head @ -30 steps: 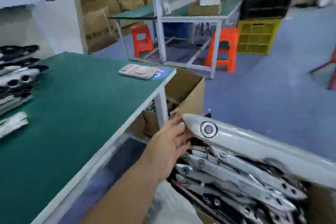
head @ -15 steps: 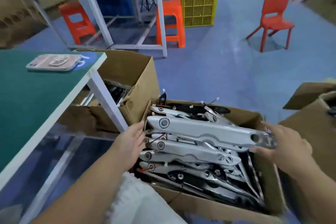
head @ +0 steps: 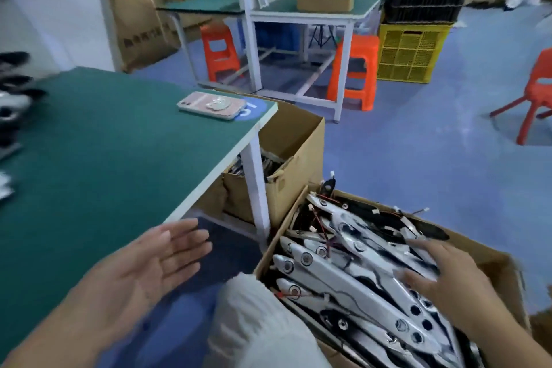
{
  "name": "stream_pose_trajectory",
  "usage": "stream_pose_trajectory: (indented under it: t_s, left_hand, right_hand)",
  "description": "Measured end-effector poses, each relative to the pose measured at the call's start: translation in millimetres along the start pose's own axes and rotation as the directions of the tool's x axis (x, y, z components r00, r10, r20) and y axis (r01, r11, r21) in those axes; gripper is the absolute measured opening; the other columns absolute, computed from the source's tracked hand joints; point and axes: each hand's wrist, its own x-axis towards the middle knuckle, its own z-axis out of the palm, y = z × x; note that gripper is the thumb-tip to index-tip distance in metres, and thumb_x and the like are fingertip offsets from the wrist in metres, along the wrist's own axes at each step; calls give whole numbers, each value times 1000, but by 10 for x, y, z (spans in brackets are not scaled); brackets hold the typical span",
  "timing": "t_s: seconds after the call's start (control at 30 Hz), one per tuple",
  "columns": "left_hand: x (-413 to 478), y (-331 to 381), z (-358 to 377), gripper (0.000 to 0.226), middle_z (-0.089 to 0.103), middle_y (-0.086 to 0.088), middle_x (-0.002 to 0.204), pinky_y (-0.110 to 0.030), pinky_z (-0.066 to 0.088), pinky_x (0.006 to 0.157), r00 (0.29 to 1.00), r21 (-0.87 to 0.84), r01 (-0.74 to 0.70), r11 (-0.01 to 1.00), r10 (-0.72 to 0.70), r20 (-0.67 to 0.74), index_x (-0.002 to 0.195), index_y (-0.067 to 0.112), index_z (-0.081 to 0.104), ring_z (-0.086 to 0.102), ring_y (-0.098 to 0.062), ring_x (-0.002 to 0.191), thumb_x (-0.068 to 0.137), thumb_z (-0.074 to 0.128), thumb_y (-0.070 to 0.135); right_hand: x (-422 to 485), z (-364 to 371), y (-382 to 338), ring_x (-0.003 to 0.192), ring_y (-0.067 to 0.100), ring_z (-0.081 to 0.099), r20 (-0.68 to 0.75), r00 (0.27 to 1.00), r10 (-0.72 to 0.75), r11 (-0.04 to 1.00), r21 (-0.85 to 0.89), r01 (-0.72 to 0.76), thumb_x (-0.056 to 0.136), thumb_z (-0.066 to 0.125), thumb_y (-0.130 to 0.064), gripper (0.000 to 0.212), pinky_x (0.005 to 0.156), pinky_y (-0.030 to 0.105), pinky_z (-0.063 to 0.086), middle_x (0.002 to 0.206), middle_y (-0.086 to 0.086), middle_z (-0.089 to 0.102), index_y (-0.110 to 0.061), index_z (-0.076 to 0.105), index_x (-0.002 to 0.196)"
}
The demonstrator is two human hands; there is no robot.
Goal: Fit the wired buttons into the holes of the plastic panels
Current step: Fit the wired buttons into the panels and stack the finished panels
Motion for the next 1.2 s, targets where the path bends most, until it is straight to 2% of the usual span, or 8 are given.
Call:
stream_pose_trajectory:
  t_s: [0.17, 0.33, 0.43, 0.53, 0.7, 0.8, 0.97, 1.2]
  left_hand:
    - [-1122, 673, -668, 46, 14, -47, 142, -55, -14, 112, 908, -119, -383, 916, 349, -231, 143, -15, 6, 9, -59, 133, 103, 10, 9]
    - [-1999, 909, -1459, 47, 74, -2, 87, -36, 57, 81, 505, 360, -520, 775, 618, -603, 93, 18, 75, 72, -18, 82, 97, 28, 12]
    - [-2422, 882, -1858, 35, 71, 7, 66, -17, 56, 64, 208, 489, -452, 746, 621, -756, 87, 18, 65, 68, -4, 63, 97, 35, 3]
    - [-2764, 783, -2211, 32, 67, 11, 58, -13, 52, 61, -34, 515, -457, 725, 564, -825, 86, 21, 59, 62, 2, 56, 96, 39, -1]
    - [-2992, 813, -2528, 30, 56, 1, 75, -19, 39, 64, -376, 535, -462, 707, 390, -840, 81, 27, 55, 53, -7, 67, 92, 42, 2]
    - [-2919, 753, -2568, 23, 60, 3, 82, -23, 40, 65, -354, 534, -207, 820, 446, -822, 82, 30, 56, 54, -14, 75, 91, 47, 10]
    - [-2755, 753, -2598, 19, 56, 22, 95, -22, 36, 75, 86, 601, 389, 699, 621, -779, 86, 44, 56, 52, 0, 89, 90, 55, 26]
    - [-2602, 800, -2646, 45, 39, 23, 142, -31, 22, 109, 314, 669, 622, 407, 653, -689, 137, 45, 41, 27, -4, 135, 92, 46, 45]
  right_hand:
    - [241, 90, -1298, 108, 8, 49, 13, 944, -328, 936, 140, 323, 77, 69, -46, 41, 84, 28, 37, 114, -17, 53, -43, 54, 114]
    - [140, 385, -2840, 82, 2, 51, -105, 686, -720, 658, 211, 722, 76, 74, -28, 31, 69, 17, 35, 90, -25, 53, -34, 64, 105]
    - [-77, 663, -3736, 88, 6, 53, -198, 428, -882, 390, 201, 898, 76, 76, -15, 24, 83, 7, 31, 89, -17, 59, -20, 70, 98]
    - [-221, 1005, -4576, 100, 25, 60, -159, 268, -950, 245, 146, 958, 79, 73, -19, 23, 90, 32, 43, 100, 1, 67, -17, 70, 102]
    - [-279, 1509, -5621, 131, 21, 37, 70, 417, -906, 416, -30, 909, 86, 46, -61, 57, 109, 46, 23, 139, -4, 48, -31, 46, 134]
    - [-193, 1675, -5926, 132, 21, 38, 301, 531, -792, 528, -96, 843, 75, 31, -83, 75, 109, 60, 15, 142, -5, 46, -40, 38, 137]
    - [-109, 1696, -6093, 130, 20, 41, 478, 469, -742, 464, -138, 875, 34, 24, -100, 112, 107, 60, 23, 142, -15, 42, -50, 37, 134]
    - [-73, 1656, -6093, 126, 21, 42, 152, 500, -852, 482, -141, 865, 44, 34, -93, 98, 106, 58, 24, 135, -8, 51, -44, 46, 129]
